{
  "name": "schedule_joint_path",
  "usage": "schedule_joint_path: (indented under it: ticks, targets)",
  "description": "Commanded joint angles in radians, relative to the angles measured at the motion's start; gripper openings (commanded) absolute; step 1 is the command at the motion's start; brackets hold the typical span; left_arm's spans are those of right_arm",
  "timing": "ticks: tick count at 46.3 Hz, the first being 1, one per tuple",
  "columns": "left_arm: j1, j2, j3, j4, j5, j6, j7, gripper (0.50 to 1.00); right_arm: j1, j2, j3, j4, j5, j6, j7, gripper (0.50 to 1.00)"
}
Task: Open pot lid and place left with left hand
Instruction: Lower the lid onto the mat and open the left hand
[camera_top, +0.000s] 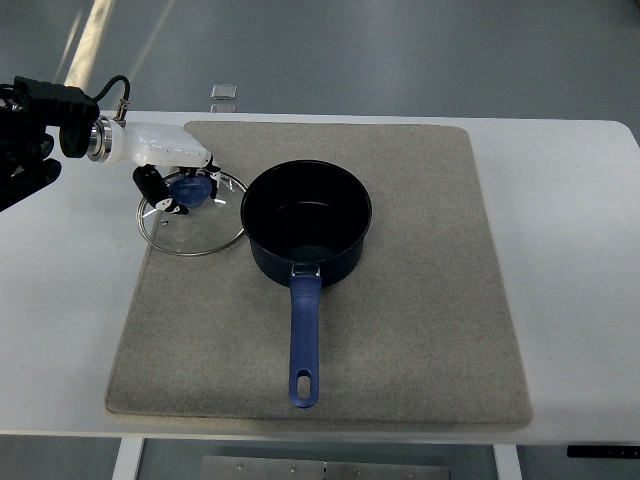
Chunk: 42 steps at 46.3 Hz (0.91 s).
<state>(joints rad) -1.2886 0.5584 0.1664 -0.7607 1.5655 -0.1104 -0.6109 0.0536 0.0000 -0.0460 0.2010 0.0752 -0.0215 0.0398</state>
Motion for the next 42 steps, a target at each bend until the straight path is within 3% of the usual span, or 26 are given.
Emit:
schedule_joint_path:
  ticks: [1, 42]
  targets:
    - [-0.003, -0.003, -0.001, 0.0, -0.008, 0.0, 0.0, 0.5, 0.0, 0.0, 0.0, 0.0, 0.0, 0.0, 0.0, 0.915]
    - [-0.009, -0.006, -0.005, 0.0, -0.021, -0.006, 0.0, 0.5, 0.0, 0.0, 0.0, 0.0, 0.0, 0.0, 0.0, 0.915]
